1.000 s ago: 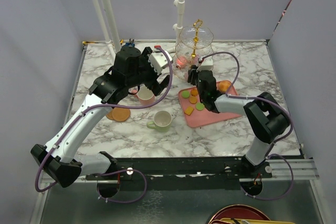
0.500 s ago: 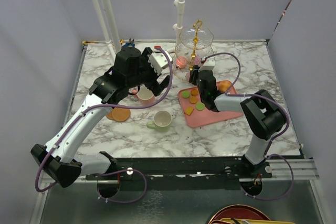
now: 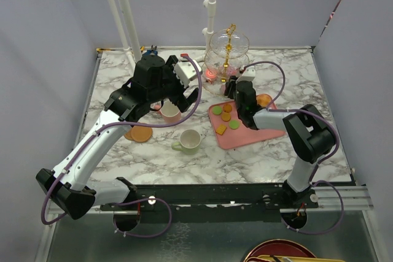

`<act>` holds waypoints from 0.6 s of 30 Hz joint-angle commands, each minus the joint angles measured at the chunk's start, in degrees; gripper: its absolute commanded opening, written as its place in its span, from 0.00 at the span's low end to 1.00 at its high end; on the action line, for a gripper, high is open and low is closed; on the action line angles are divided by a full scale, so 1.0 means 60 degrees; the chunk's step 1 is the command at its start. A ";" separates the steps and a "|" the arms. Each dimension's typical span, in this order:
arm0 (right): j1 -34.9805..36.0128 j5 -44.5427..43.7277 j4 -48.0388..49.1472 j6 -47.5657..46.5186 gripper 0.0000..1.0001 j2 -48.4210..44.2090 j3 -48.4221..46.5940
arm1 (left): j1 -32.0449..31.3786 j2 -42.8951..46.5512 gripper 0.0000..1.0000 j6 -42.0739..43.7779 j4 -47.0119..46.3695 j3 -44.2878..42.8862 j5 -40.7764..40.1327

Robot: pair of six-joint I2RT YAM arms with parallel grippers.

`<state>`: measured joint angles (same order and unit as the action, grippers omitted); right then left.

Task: Serve the afternoon tea
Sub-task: Place the desert on the desert table.

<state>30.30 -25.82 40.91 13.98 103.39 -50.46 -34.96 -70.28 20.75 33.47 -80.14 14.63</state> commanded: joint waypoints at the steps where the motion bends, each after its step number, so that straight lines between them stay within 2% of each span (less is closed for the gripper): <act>1: -0.0296 0.0012 -0.0183 0.0002 0.45 -0.0287 0.0351 | -0.0003 0.0220 0.99 -0.0012 -0.0071 0.0048 -0.0178; 9: -0.0889 0.0392 -0.0140 -0.0674 0.50 -0.0753 0.0630 | -0.0003 0.0221 0.99 -0.0069 -0.0071 0.0026 -0.0082; 18: -0.1079 0.1877 -0.0137 -0.1378 0.68 -0.1034 0.0556 | -0.0003 0.0266 0.99 -0.0046 -0.0071 0.0039 -0.0119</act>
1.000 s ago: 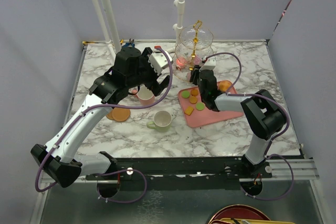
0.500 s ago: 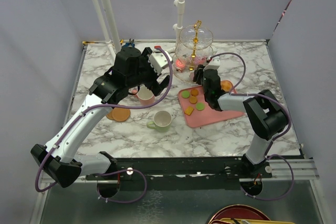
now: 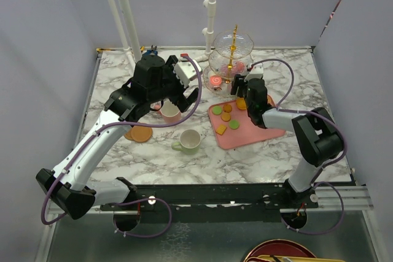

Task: Serve the afternoon tea
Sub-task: Place the desert on the desert table.

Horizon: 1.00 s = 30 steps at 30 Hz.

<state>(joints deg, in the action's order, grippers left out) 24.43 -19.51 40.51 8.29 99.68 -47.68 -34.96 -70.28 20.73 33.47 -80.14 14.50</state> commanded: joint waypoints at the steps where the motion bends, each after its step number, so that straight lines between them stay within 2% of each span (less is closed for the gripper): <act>1: -0.0101 0.0912 -0.0065 -0.0430 0.69 -0.0473 0.0106 | -0.0003 0.0272 0.99 -0.0040 -0.0071 0.0054 -0.0102; 11: -0.0101 0.0878 0.0172 -0.0219 0.68 -0.1332 0.0690 | -0.0003 0.0339 0.99 -0.0026 -0.0071 0.0143 -0.0083; 17: -0.0101 0.0856 0.0089 0.0018 0.68 -0.2607 0.1655 | -0.0004 0.0340 0.99 -0.0026 -0.0065 0.0160 -0.0042; 24: -0.0101 0.0745 -0.0563 0.0331 0.67 -0.4099 0.2662 | -0.0003 0.0280 0.99 0.0019 -0.0071 0.0173 -0.0037; 30: -0.0101 0.0587 -0.1027 0.0546 0.67 -0.4320 0.2900 | -0.0003 0.0258 0.99 0.0011 -0.0071 0.0122 -0.0006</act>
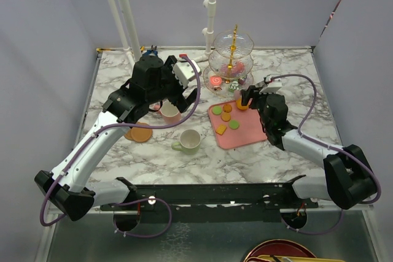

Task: Serve the afternoon tea
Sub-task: Place the desert on the desert table, then pick up the desert from the tray.

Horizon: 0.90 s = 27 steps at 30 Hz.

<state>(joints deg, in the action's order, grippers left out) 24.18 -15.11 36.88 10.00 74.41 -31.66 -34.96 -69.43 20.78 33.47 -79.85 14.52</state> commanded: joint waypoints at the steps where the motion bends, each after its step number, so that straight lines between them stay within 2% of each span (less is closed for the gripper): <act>1: -0.0061 -0.0271 -0.0405 0.0384 0.66 -0.0047 0.0248 | -0.0003 0.0127 0.99 -0.0017 -0.0071 0.0077 -0.0015; 5: -0.0054 -0.0356 -0.0247 0.0402 0.65 0.0439 0.0124 | -0.0003 0.0089 0.99 -0.0199 0.0015 -0.0050 -0.0511; 10: -0.0061 0.0023 -0.0054 0.0420 0.65 0.0850 -0.0010 | -0.0003 -0.0889 0.99 -0.0792 0.1805 -0.1782 -0.1457; 15: -0.0061 0.0218 0.0006 0.0417 0.62 0.1225 -0.0097 | -0.0004 -0.0349 0.99 -0.0613 0.1577 -0.0847 -0.2084; 19: -0.0061 0.0378 -0.0038 0.0277 0.57 0.1266 -0.0016 | -0.0003 -0.0353 0.99 -0.0766 0.1810 -0.0783 -0.2742; 21: -0.0061 0.0263 -0.0242 0.0271 0.52 0.1279 -0.0072 | -0.0003 -0.0318 0.99 -0.0753 0.1819 -0.0766 -0.2964; 27: -0.0061 -0.0044 -0.0658 0.0102 0.21 0.0641 -0.0093 | 0.0000 -0.0155 0.99 -0.0556 0.1739 -0.0700 -0.3093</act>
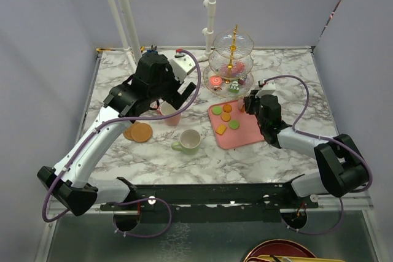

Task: Serve the afternoon tea
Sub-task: Pick up the desert from the tray, then place the desert on the desert table.

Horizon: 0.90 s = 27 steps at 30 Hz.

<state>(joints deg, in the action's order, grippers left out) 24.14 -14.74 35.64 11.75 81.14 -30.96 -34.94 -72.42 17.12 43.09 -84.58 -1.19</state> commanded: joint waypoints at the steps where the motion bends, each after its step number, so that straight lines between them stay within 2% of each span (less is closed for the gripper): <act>1: -0.0054 -0.0094 -0.0573 -0.0212 0.17 -0.0631 -0.0239 | 0.0006 0.0338 0.99 0.0091 0.0136 0.0071 -0.0488; 5: -0.0046 0.0186 -0.1062 -0.0294 0.06 -0.1322 -0.0294 | -0.0001 0.0344 0.99 0.0251 0.0121 0.0096 -0.0398; 11: 0.0049 0.0443 -0.1832 -0.0538 0.06 -0.2556 -0.0508 | 0.0003 0.0340 0.99 0.0265 0.0071 0.0127 -0.0206; 16: 0.0056 0.0714 -0.2442 -0.1031 0.06 -0.3198 -0.1383 | 0.0007 0.0321 0.99 0.0336 0.0073 0.0014 -0.0212; 22: 0.0051 0.0712 -0.2652 -0.1622 0.07 -0.3127 -0.2373 | 0.0006 0.0401 0.99 0.0354 0.0095 0.0040 -0.0212; 27: 0.0049 0.0255 -0.1817 -0.2491 0.07 -0.2277 -0.2875 | 0.0003 0.0452 0.99 0.0396 0.0125 0.0038 -0.0212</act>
<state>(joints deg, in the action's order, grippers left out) 24.27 -11.60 21.85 2.24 63.46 -45.47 -34.94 -71.29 19.03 43.05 -84.47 -2.26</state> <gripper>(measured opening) 0.186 0.991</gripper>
